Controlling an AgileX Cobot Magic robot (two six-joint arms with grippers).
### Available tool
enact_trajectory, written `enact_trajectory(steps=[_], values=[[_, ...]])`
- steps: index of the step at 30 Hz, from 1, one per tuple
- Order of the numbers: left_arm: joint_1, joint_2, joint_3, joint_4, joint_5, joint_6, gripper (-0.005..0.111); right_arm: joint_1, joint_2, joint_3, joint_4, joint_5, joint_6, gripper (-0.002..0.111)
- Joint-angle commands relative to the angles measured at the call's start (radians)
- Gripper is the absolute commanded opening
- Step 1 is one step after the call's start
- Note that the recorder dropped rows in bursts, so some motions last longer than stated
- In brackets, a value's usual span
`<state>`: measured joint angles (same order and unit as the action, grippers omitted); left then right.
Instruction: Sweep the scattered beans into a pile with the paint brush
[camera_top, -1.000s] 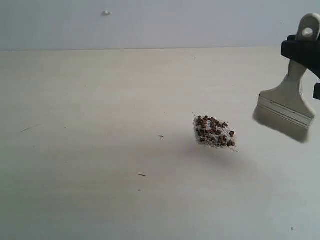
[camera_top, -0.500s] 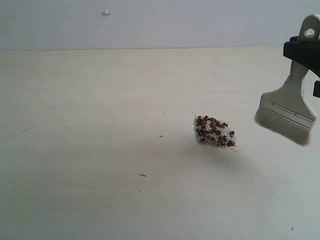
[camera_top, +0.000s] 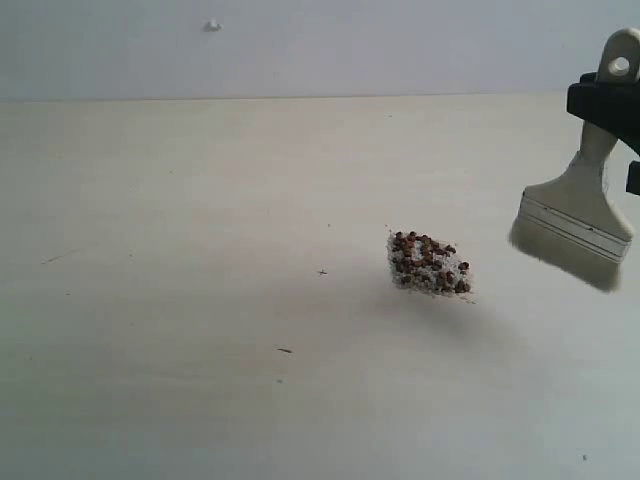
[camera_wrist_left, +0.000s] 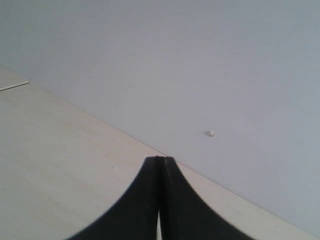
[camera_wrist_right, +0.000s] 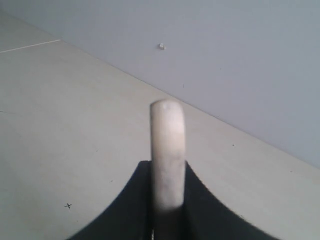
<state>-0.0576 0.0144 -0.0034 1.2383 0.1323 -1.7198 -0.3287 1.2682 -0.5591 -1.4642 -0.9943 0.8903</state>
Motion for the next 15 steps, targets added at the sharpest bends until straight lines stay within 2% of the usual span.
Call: enact_trajectory(steps=[1, 3, 4, 5, 15], values=[[0.001, -0.007, 0.003, 0.008, 0.0, 0.001, 0.0, -0.005, -0.009, -0.007, 0.017, -0.003, 0.002, 0.0], [0.001, -0.007, 0.003, 0.008, 0.0, 0.001, 0.0, -0.005, -0.009, -0.005, 0.006, -0.031, 0.108, 0.0], [0.001, -0.007, 0.003, 0.008, 0.0, 0.001, 0.0, -0.005, -0.009, -0.005, -0.025, -0.114, 0.381, 0.0], [0.001, -0.007, 0.003, 0.008, 0.0, 0.001, 0.0, -0.005, -0.009, -0.005, -0.031, -0.14, 0.432, 0.0], [0.001, -0.007, 0.003, 0.008, 0.0, 0.001, 0.0, -0.002, -0.009, -0.007, 0.108, -0.227, 0.468, 0.0]])
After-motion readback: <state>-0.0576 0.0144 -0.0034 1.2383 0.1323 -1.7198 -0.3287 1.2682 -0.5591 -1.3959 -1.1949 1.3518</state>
